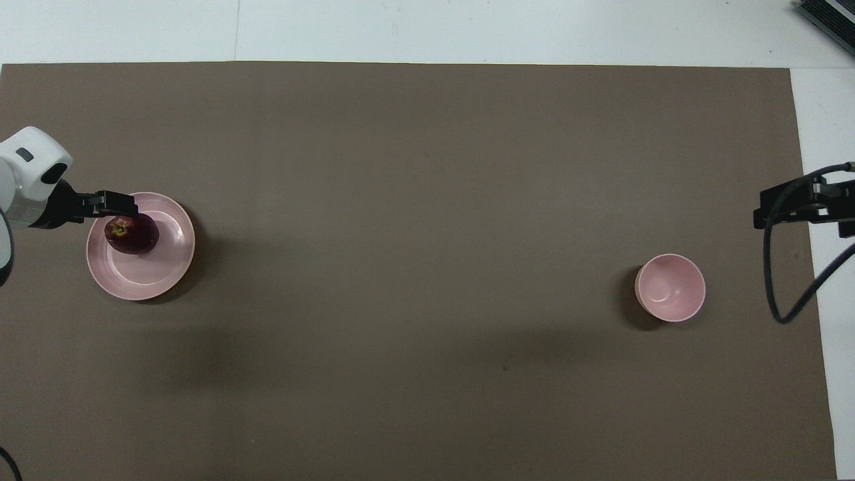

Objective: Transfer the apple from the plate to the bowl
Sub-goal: 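Lower the left gripper onto the red apple on the plate, then grasp the apple with the left gripper while the right gripper approaches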

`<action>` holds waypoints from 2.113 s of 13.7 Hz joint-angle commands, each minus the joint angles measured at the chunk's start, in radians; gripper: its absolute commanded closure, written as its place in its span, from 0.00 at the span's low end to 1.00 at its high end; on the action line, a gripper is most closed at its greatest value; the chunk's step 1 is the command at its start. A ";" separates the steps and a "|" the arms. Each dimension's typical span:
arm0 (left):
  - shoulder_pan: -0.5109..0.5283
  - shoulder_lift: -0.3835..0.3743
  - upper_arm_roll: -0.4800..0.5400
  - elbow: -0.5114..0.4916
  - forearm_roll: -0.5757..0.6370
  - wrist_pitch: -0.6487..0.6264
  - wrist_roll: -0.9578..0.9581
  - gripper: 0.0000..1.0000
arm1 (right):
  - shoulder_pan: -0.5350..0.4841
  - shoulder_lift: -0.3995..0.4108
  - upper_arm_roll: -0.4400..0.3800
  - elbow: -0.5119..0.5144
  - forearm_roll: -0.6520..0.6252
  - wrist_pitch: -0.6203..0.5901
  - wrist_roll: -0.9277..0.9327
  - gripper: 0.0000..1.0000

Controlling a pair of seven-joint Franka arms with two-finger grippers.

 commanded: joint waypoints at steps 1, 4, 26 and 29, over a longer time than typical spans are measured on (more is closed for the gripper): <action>0.010 0.016 -0.007 -0.026 0.013 0.053 0.007 0.00 | -0.015 -0.017 0.002 -0.017 0.022 -0.005 -0.001 0.00; 0.009 0.022 -0.007 -0.080 0.013 0.119 0.006 0.00 | -0.016 -0.017 0.003 -0.018 0.022 -0.008 -0.005 0.00; 0.015 0.080 -0.007 -0.108 0.015 0.188 0.026 1.00 | -0.007 -0.072 0.003 -0.116 0.072 0.003 0.000 0.00; 0.021 0.085 -0.009 -0.077 0.004 0.159 0.030 1.00 | -0.007 -0.080 0.005 -0.138 0.123 0.000 0.002 0.00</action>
